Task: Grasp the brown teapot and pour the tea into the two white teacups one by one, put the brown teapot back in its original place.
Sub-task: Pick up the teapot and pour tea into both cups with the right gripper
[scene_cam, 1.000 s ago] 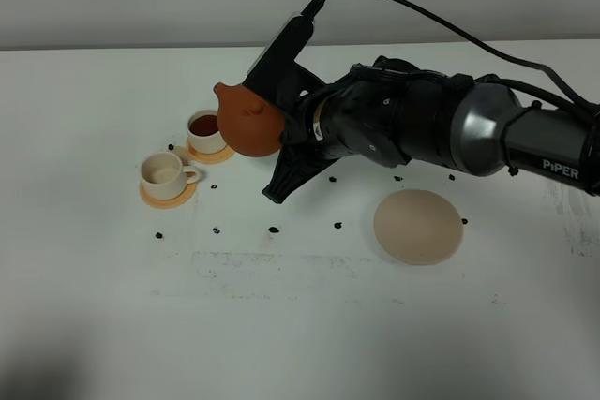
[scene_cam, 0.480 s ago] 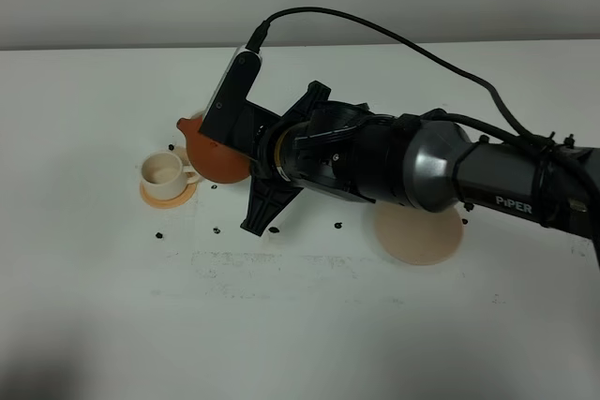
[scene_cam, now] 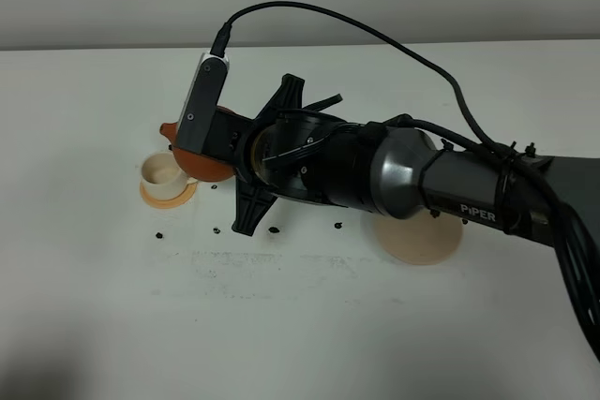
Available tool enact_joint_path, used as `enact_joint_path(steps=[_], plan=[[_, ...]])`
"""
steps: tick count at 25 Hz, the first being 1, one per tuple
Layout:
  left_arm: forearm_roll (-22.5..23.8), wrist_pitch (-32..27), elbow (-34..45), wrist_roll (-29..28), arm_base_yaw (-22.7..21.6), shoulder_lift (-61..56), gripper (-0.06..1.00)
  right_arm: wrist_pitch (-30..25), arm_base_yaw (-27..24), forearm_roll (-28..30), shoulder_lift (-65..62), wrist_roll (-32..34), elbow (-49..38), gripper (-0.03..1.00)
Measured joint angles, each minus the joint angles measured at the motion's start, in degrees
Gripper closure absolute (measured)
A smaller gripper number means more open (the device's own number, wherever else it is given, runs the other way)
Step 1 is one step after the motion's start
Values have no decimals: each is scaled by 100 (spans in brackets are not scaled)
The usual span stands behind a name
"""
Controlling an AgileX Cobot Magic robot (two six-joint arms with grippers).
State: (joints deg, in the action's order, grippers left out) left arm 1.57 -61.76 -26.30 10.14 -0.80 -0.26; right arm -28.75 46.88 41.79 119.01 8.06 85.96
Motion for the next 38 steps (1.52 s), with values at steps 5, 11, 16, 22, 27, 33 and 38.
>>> enact_joint_path(steps=[5,11,16,22,27,33,38], plan=[[0,0,0,0,0,0,44,-505,34,129,299,-19,431,88],[0,0,0,0,0,0,44,-1051,34,271,535,-24,749,88],[0,0,0,0,0,0,44,-1162,48,278,631,-34,795,88],[0,0,0,0,0,0,44,-1411,131,276,639,-41,931,88],[0,0,0,0,0,0,44,-1696,179,265,641,-41,1182,88],[0,0,0,0,0,0,44,-1990,314,295,705,-41,1390,88],[0,0,0,0,0,0,44,-2128,394,295,948,-104,1495,88]])
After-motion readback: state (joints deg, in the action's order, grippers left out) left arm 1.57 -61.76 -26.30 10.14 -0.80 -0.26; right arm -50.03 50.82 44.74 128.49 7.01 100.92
